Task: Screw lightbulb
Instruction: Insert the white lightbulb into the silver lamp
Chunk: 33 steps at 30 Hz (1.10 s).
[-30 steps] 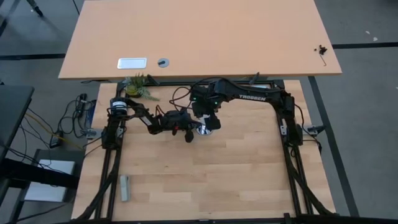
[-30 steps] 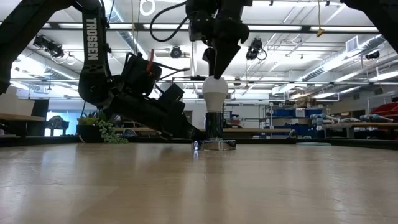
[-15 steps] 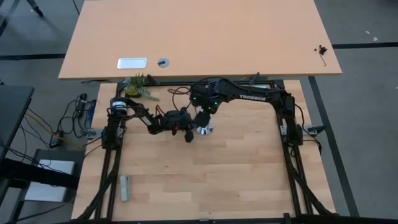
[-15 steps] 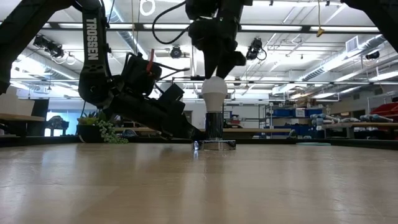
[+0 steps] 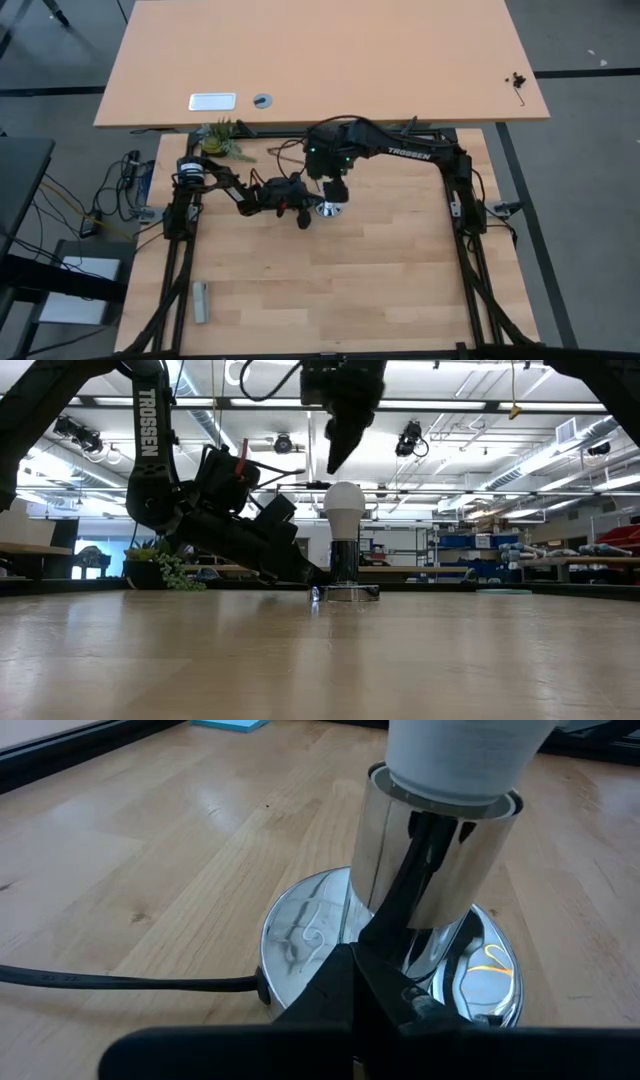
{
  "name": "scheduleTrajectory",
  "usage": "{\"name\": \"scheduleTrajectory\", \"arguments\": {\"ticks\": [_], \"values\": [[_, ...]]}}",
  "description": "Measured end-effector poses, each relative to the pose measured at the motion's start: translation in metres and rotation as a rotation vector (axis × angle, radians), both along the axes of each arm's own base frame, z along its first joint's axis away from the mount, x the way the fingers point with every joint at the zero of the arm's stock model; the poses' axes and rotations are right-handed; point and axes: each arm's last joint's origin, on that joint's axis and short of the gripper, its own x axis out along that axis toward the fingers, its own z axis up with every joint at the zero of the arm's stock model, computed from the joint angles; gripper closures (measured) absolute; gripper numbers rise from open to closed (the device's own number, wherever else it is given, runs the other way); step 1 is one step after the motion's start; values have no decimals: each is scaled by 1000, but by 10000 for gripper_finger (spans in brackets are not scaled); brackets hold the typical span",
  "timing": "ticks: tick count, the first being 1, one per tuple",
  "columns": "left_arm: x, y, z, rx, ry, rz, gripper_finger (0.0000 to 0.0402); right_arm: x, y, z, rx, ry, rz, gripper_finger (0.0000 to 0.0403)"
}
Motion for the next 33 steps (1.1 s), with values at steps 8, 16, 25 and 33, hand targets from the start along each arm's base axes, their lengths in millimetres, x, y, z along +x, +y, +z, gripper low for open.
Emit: {"name": "scheduleTrajectory", "arguments": {"ticks": [8,16,25,33], "values": [[0,0,0,0,0,0,401,-2,-5,-27,-10,78,107,136],[0,0,0,0,0,0,401,0,0,-36,-6,76,71,155],[0,0,0,0,0,0,401,-5,-1,-46,163,124,-635,178],[0,0,0,0,0,0,401,0,0,-32,218,100,-586,137]]}}
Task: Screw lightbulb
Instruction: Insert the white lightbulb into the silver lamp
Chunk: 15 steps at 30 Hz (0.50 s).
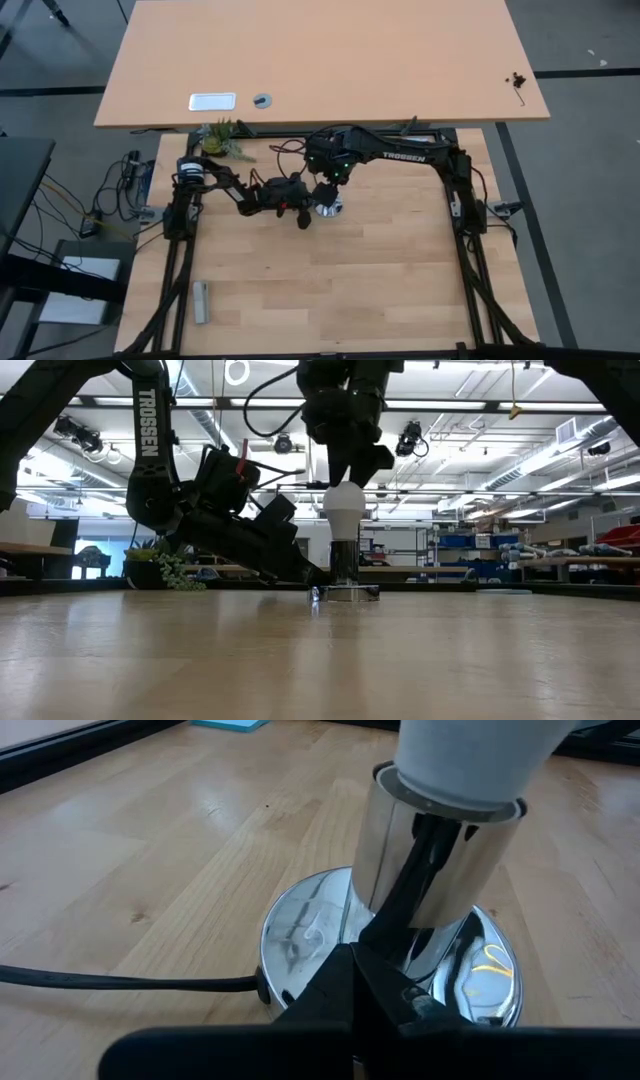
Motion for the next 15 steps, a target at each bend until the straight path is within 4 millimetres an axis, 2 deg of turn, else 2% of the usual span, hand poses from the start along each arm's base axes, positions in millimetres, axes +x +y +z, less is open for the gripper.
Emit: {"name": "scheduleTrajectory", "arguments": {"ticks": [2,6,10,15], "values": [[0,0,0,0,0,-1,401,2,-1,11,-39,-43,85,124],[0,0,0,-1,0,-2,401,0,-1,33,-156,-105,377,107],[0,0,0,0,0,-2,401,0,1,32,-214,-100,613,105],[0,0,0,0,0,-2,401,-1,1,22,-255,-49,724,109]]}}
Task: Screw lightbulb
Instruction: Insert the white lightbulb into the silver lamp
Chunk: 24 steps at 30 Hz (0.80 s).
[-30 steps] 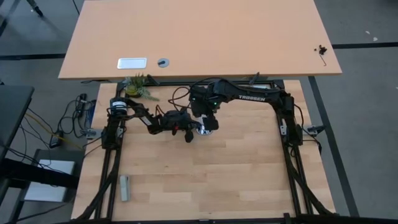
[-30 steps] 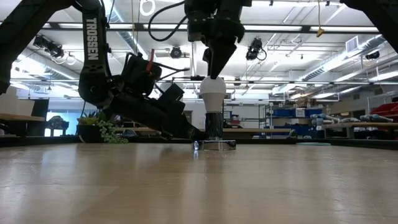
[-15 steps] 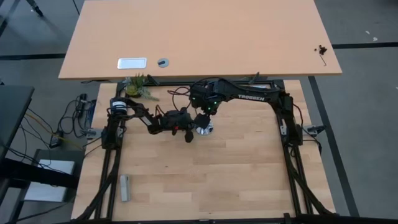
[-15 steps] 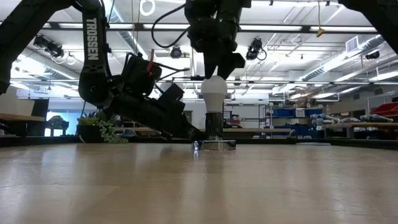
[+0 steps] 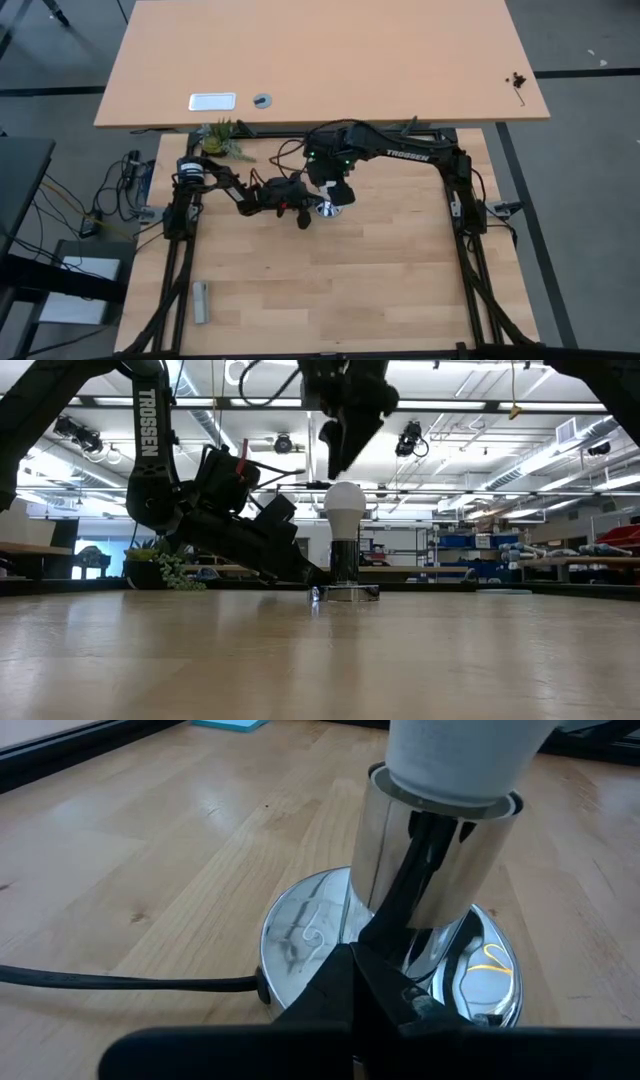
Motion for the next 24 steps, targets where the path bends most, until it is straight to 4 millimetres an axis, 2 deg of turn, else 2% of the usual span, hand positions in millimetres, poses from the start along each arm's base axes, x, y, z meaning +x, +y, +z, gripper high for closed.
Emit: {"name": "scheduleTrajectory", "arguments": {"ticks": [6,11,16,22,24], "values": [[0,0,0,1,0,0,401,-1,1,-22,-10,64,29,109],[0,0,0,1,0,0,401,1,3,-29,-17,68,17,110],[0,0,0,2,0,-1,401,1,3,-32,18,61,-137,115],[0,0,0,2,0,-1,401,-1,5,-39,62,77,-318,144],[0,0,0,1,0,0,401,1,7,-40,64,62,-434,149]]}}
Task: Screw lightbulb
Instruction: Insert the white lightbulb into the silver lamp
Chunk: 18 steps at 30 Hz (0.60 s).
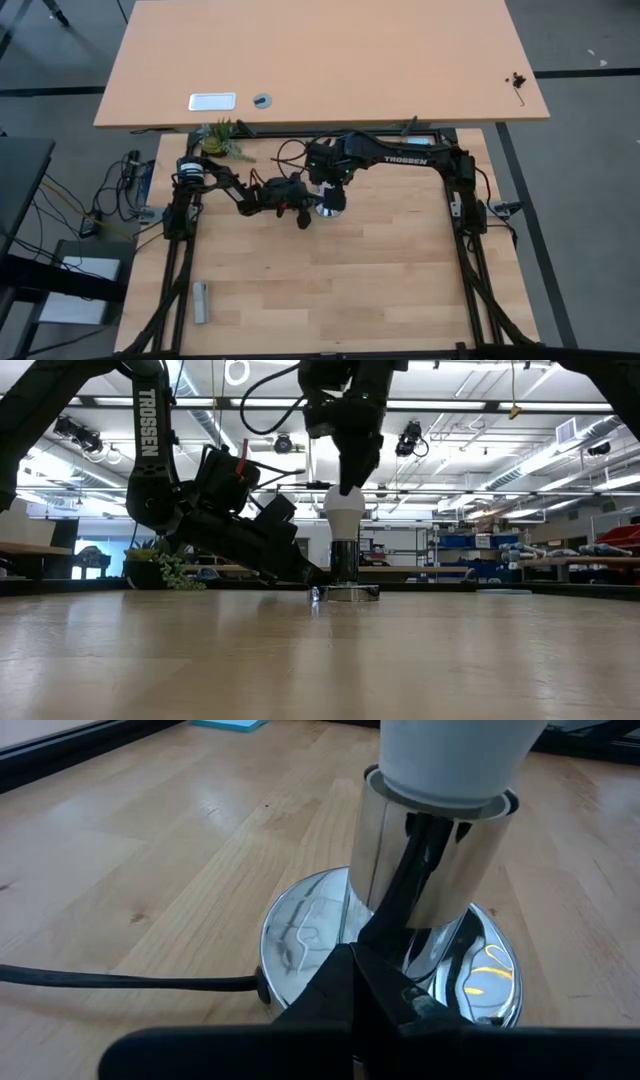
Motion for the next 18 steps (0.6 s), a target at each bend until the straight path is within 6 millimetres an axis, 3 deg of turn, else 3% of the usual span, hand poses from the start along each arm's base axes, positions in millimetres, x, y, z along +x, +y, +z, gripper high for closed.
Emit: {"name": "scheduleTrajectory", "arguments": {"ticks": [4,7,13,18], "values": [[0,0,0,0,0,0,401,1,0,-1,39,-23,-321,142],[0,0,0,0,0,0,401,-1,-2,-2,123,-8,-389,127],[0,0,0,0,0,-1,401,-2,0,6,129,0,-263,91],[0,0,0,0,0,-1,401,-2,0,28,39,-39,-5,69]]}}
